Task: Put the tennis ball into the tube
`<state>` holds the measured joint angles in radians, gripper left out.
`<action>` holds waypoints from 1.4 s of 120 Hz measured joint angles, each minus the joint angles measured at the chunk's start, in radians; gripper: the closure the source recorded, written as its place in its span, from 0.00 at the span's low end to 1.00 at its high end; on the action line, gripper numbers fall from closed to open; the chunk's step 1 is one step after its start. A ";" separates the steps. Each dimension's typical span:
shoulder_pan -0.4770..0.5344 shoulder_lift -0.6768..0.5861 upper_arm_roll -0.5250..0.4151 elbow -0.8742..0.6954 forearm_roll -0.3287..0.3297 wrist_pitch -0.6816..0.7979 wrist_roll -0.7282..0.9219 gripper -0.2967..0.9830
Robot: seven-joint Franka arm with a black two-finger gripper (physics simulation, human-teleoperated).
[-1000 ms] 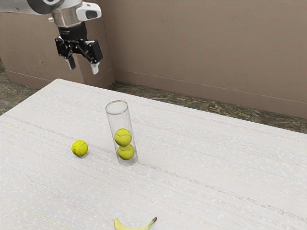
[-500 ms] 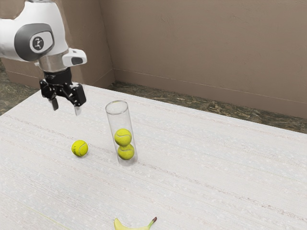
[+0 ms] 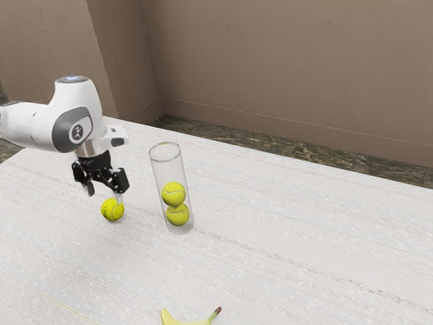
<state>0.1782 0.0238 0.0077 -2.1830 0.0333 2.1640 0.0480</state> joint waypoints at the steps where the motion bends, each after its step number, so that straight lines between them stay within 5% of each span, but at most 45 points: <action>1: 0.001 0.004 0.000 0.000 0.000 0.007 0.003 0.23; 50: 0.038 0.159 0.005 0.041 0.005 0.193 0.134 0.23; 150: 0.088 0.383 0.005 0.182 -0.005 0.218 0.245 0.23; 168: 0.093 0.392 0.004 0.191 -0.013 0.215 0.252 0.32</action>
<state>0.2711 0.4154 0.0118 -1.9921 0.0199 2.3789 0.3003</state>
